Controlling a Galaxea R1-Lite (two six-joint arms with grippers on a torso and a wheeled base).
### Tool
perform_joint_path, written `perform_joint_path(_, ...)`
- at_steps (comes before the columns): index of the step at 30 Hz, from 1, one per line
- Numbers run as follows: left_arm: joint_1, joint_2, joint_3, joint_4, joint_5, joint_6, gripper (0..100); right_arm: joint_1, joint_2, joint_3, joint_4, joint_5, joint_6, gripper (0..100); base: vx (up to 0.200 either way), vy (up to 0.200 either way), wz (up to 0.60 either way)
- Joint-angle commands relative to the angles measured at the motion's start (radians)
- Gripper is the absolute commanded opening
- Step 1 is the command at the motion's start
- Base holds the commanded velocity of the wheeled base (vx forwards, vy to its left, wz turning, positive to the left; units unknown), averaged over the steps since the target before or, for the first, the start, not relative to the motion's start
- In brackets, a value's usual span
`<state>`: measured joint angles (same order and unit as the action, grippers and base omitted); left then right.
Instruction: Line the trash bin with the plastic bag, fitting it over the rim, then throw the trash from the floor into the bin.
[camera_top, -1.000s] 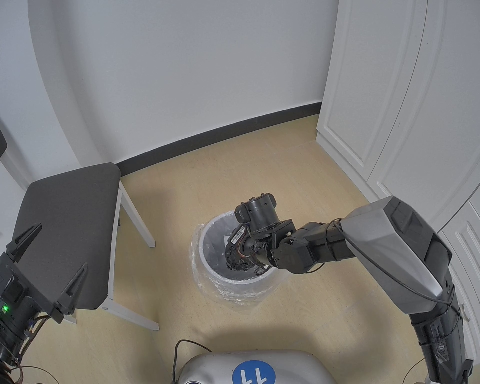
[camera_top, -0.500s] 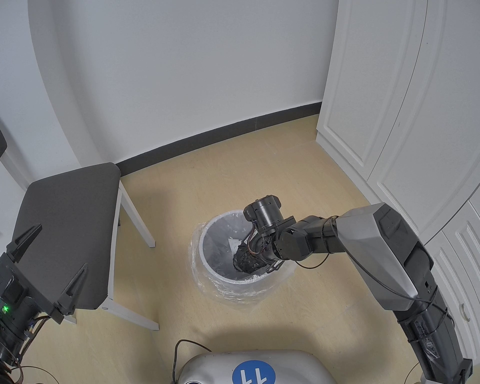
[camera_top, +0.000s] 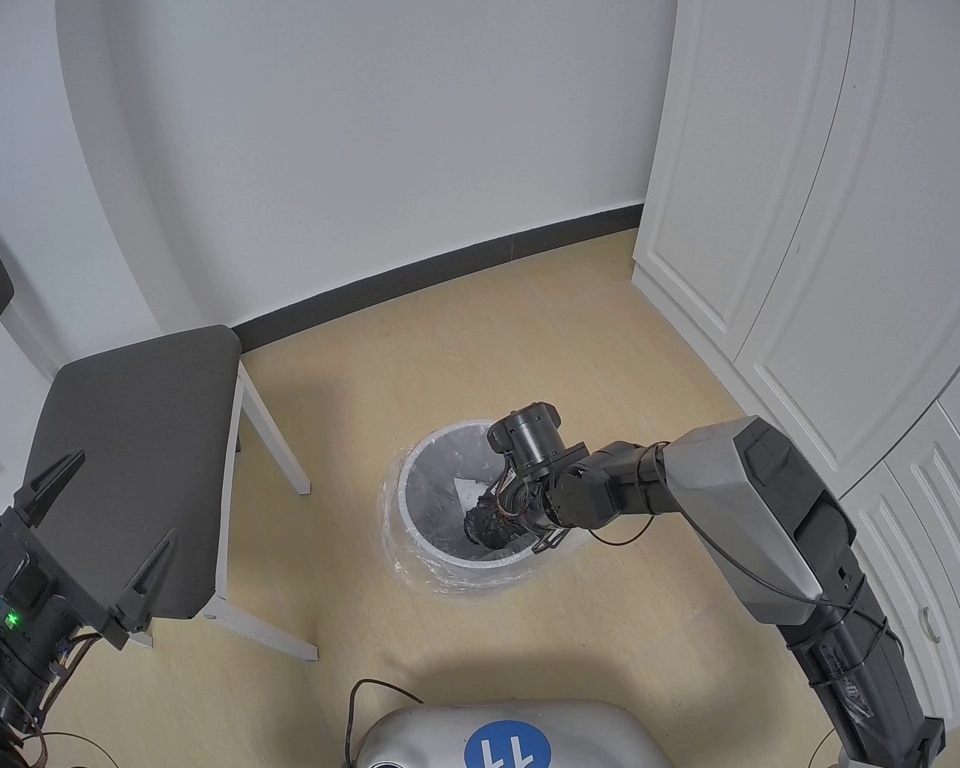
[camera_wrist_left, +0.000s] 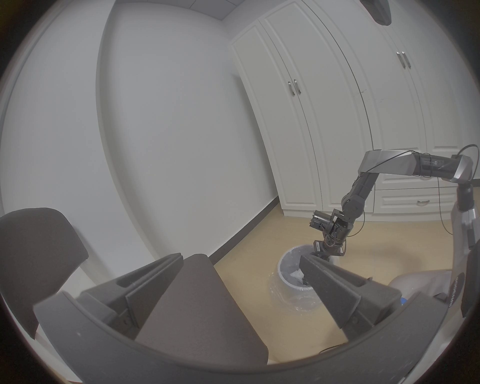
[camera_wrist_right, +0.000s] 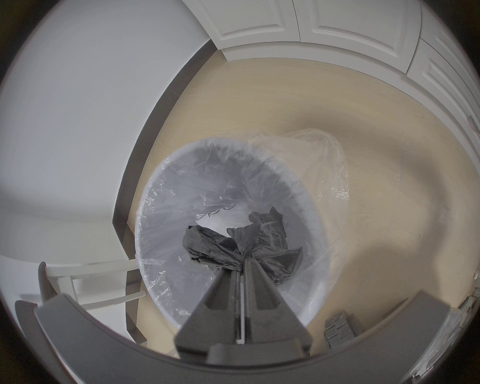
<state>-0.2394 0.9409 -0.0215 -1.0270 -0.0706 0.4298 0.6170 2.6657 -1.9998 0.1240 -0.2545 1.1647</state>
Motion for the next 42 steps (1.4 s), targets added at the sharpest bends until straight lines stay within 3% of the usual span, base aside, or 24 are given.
perform_joint_path(1,0.0,-0.001,0.0,0.001,0.0,0.0,100,0.018,-0.024,0.0,0.0,-0.002,0.006,0,0.0,0.0,0.0)
perform_joint_path(14,0.0,0.001,0.0,0.001,0.0,0.0,100,0.03,-0.037,0.0,-0.001,-0.006,0.007,0,0.0,0.0,0.0)
perform_joint_path(18,0.0,0.001,0.0,0.001,0.0,0.0,100,0.032,-0.033,0.0,-0.03,-0.043,0.006,0,0.0,0.0,0.0)
perform_joint_path(19,0.0,0.001,0.0,0.001,0.0,0.0,100,0.033,-0.033,0.0,-0.032,-0.043,0.007,100,0.0,0.0,0.0)
perform_joint_path(38,0.0,-0.001,0.009,0.001,0.0,0.027,100,0.035,-0.046,0.0,-0.029,-0.049,0.003,100,0.0,0.0,0.0)
perform_joint_path(42,0.002,-0.001,0.008,0.001,0.0,0.027,100,0.044,-0.096,0.022,-0.027,-0.103,-0.099,100,0.0,0.0,0.0)
